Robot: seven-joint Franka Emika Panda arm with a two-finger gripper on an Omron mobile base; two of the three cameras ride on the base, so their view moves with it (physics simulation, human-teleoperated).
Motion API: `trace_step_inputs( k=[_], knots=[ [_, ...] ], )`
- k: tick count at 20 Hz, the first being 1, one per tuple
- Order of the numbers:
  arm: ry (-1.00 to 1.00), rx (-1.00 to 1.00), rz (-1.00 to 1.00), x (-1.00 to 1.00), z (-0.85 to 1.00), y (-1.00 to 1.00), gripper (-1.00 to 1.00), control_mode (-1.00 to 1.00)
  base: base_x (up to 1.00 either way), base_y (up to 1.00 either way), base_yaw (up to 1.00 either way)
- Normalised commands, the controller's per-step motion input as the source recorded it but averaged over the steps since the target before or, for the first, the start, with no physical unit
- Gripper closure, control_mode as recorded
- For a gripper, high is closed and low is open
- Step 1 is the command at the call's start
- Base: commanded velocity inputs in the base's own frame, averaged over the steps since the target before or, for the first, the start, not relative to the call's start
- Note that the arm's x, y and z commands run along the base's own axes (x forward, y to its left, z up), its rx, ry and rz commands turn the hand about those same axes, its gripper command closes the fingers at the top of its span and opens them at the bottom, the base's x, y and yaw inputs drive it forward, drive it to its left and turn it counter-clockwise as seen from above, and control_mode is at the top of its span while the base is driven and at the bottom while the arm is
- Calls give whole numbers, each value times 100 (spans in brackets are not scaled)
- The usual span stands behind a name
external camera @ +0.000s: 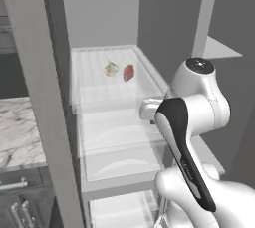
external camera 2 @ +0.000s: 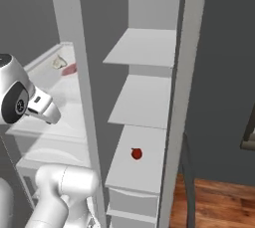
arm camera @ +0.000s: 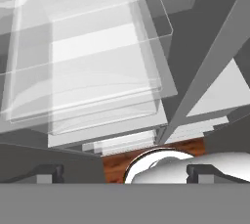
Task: Pick up the frozen steak from the freezer, place it on any shelf in the fridge, and close the fridge and freezer doors when done.
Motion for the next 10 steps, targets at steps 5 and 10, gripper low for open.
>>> trace_step_inputs(
  k=[5, 10],
  knots=[
    [0, 0, 0, 0, 0, 0, -100, 100, -15, 37, -6],
    [0, 0, 0, 0, 0, 0, -100, 100, -49, -9, -1]
  ],
)
